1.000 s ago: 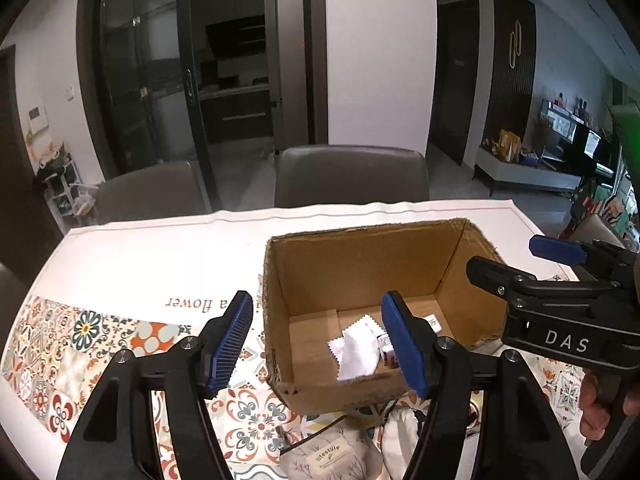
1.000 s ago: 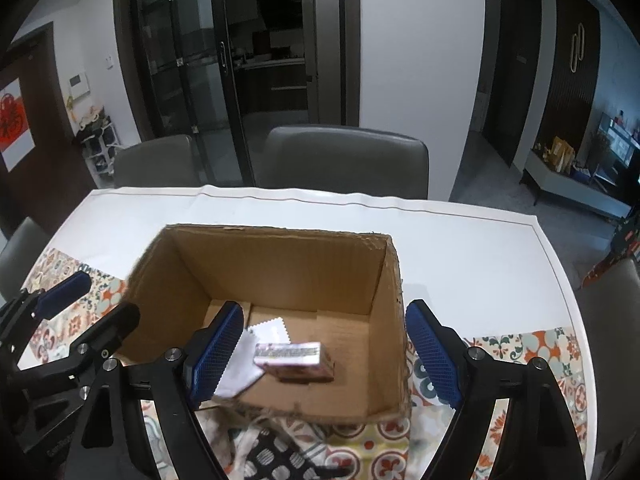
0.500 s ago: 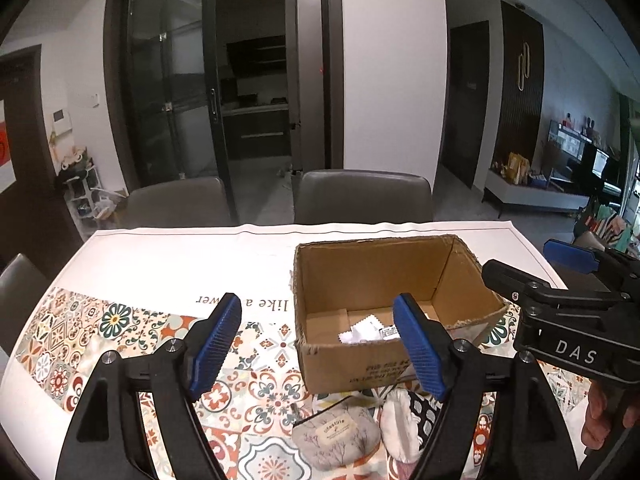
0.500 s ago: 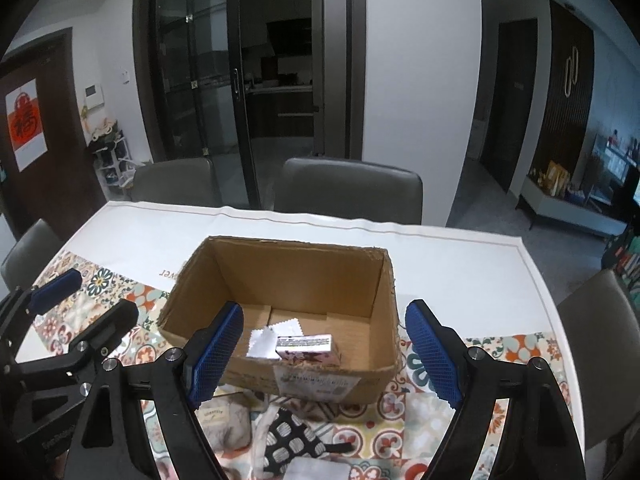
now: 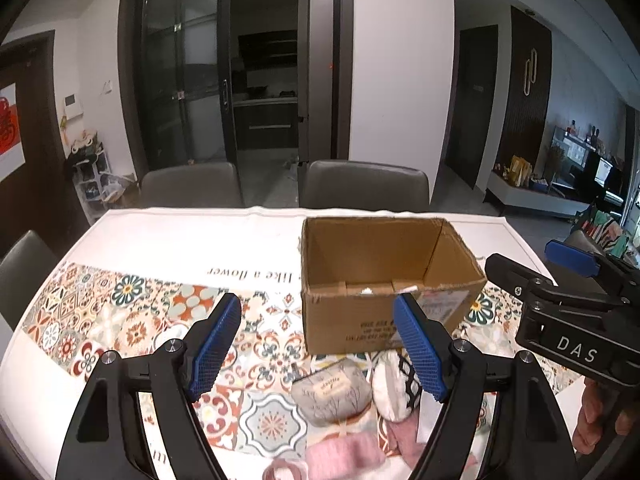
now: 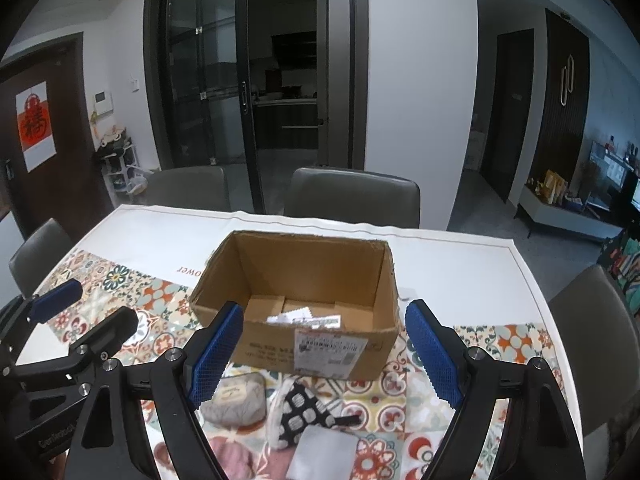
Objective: Organize soft objects
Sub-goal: 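Withdraw both tools from the box back over the remaining items, then lower left tool to pink fuzzy band while right tool lowers to white square cloth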
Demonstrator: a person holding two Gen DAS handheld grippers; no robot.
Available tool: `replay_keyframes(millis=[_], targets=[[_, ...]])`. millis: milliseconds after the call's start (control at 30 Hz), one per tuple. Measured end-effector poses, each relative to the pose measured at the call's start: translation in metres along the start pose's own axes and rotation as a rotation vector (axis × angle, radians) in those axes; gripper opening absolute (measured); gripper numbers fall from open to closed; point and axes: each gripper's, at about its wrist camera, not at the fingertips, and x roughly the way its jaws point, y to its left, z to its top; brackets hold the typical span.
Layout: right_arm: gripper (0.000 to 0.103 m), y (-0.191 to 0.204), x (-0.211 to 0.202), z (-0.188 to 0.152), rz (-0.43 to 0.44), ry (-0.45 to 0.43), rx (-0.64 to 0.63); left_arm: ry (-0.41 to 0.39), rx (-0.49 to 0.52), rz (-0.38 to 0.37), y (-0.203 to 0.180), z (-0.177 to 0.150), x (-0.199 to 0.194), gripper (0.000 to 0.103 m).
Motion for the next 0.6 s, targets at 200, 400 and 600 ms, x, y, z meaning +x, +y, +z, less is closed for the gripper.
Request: replay_keyframes(millis=[200, 400, 600], targets=[[0.084, -0.001, -0.007, -0.018, -0.001, 0.018, 0.006, 0.036, -0.008, 0.003, -0.001, -0.017, -0.006, 0.079], [0.084, -0.005, -0.014, -0.032, 0.005, 0.042, 0.021, 0.075, -0.019, -0.001, -0.006, -0.033, -0.011, 0.08], [0.084, -0.012, -0.021, -0.046, -0.008, 0.051, 0.039, 0.114, -0.025, -0.012, -0.009, -0.048, -0.011, 0.081]])
